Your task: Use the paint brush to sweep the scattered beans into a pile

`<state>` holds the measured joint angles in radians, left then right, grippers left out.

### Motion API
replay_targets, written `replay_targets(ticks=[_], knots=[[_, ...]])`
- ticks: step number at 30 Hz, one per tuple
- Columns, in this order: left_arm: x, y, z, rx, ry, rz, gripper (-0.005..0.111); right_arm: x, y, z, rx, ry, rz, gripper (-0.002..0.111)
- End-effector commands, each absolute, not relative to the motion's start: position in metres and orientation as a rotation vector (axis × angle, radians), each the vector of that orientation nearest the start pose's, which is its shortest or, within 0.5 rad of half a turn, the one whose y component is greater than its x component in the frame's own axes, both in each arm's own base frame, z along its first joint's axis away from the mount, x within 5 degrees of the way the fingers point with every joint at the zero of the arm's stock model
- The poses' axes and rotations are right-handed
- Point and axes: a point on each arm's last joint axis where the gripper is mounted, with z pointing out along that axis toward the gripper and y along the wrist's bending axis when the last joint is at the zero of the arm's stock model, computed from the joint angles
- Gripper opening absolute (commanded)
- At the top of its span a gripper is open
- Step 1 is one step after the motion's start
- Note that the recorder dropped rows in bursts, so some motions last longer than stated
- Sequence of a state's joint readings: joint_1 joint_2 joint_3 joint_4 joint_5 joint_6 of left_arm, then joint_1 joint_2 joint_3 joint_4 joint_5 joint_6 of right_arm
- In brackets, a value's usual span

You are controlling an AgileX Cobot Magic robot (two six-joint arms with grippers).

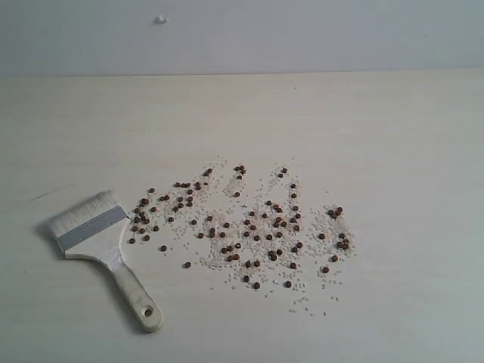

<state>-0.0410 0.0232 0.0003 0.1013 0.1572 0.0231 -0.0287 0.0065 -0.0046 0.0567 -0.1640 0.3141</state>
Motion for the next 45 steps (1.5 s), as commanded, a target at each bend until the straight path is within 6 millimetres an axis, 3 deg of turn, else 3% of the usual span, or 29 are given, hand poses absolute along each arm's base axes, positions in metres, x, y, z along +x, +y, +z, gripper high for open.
replay_targets(ticks=[1, 3, 5, 12, 16, 18, 22, 27, 31, 35, 37, 39, 45], knots=[[0.058, -0.001, 0.198, 0.118, 1.650, 0.070, 0.000, 0.053, -0.003, 0.231, 0.332, 1.254, 0.364, 0.000], [0.058, -0.001, 0.198, 0.118, 1.650, 0.070, 0.000, 0.050, -0.006, 0.240, 0.429, 1.119, 0.496, 0.000], [0.058, -0.001, 0.198, 0.118, 1.650, 0.070, 0.000, 0.048, -0.008, 0.248, 0.471, 1.092, 0.533, 0.000], [0.058, -0.001, 0.198, 0.118, 1.650, 0.070, 0.000, 0.075, -0.003, 0.304, 0.330, 1.399, 0.321, 0.000], [0.058, -0.001, 0.198, 0.118, 1.650, 0.070, 0.000, 0.110, -0.003, 0.328, 0.216, 1.640, 0.162, 0.000], [0.058, -0.001, 0.198, 0.118, 1.650, 0.070, 0.000, 0.136, -0.003, 0.338, 0.016, 1.823, -0.015, 0.000], [0.058, -0.001, 0.198, 0.118, 1.650, 0.070, 0.000, 0.171, -0.004, 0.341, -0.025, 2.107, -0.022, 0.000], [0.058, -0.001, 0.198, 0.118, 1.650, 0.070, 0.000, 0.210, 0.003, 0.321, -0.145, 2.501, 0.088, 0.000], [0.058, -0.001, 0.198, 0.118, 1.650, 0.070, 0.000, 0.233, 0.038, 0.298, -0.334, 2.576, 0.436, 0.000], [0.058, -0.001, 0.198, 0.118, 1.650, 0.070, 0.000, 0.240, 0.080, 0.280, -0.537, 2.604, 0.502, 0.000], [0.058, -0.001, 0.198, 0.118, 1.650, 0.070, 0.000, 0.244, 0.132, 0.255, -0.749, 2.591, 0.533, 0.000], [0.058, -0.001, 0.198, 0.118, 1.650, 0.070, 0.000, 0.244, 0.166, 0.242, -0.872, 2.572, 0.546, 0.002], [0.058, -0.001, 0.198, 0.118, 1.650, 0.070, 0.000, 0.225, 0.287, 0.220, -1.299, 2.399, 0.610, 0.021]])
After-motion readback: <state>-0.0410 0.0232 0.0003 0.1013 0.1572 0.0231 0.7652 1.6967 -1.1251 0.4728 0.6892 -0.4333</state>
